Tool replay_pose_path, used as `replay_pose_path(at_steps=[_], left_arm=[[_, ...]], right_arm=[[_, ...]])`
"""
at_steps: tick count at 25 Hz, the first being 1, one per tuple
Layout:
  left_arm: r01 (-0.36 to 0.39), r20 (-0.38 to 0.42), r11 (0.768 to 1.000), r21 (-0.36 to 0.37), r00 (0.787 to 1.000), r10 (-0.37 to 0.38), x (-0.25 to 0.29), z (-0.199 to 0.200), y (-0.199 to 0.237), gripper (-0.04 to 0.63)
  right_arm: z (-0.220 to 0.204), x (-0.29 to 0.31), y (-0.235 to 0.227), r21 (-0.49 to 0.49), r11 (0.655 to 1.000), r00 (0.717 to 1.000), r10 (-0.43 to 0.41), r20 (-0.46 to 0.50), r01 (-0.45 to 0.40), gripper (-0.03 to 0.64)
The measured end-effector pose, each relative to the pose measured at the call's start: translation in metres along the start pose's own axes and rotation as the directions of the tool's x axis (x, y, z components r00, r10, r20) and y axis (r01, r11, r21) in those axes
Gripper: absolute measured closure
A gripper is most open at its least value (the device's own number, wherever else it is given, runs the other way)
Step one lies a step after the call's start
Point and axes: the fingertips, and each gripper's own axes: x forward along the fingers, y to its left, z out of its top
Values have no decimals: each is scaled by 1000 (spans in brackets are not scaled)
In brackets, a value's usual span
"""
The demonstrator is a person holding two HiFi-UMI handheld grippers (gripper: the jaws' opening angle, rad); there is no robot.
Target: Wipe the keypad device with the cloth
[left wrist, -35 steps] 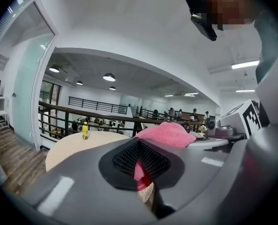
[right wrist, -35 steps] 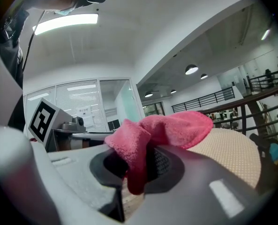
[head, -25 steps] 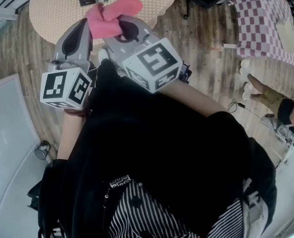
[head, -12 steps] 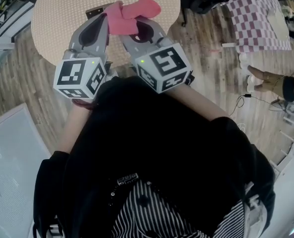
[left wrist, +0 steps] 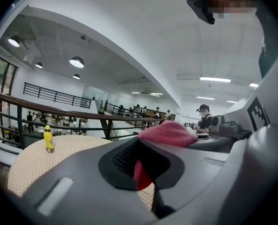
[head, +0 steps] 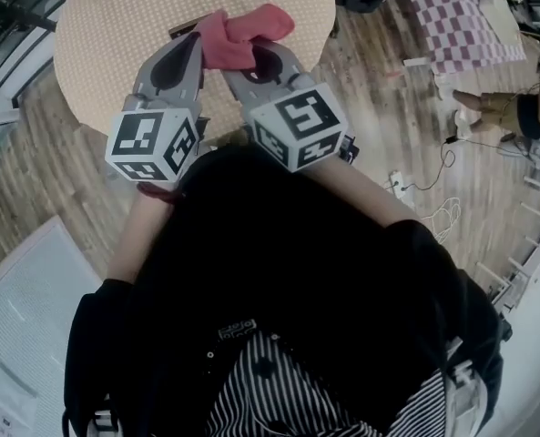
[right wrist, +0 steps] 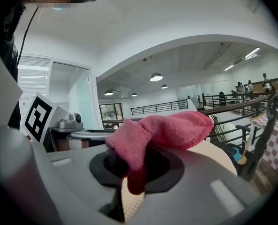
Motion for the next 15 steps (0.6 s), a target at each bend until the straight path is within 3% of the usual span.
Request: replay_pose_path(at_steps=[8,15], left_arm=[[25,-39,999,-27,999,-26,28,-14,28,601],[-75,-94,997,-21,993,73,70,-29,69,601]], right_arm=[[-12,34,-20,27,999,999,-19,-48,21,549],[-25,85,-53,30,999,996,40,-79,-37,549]])
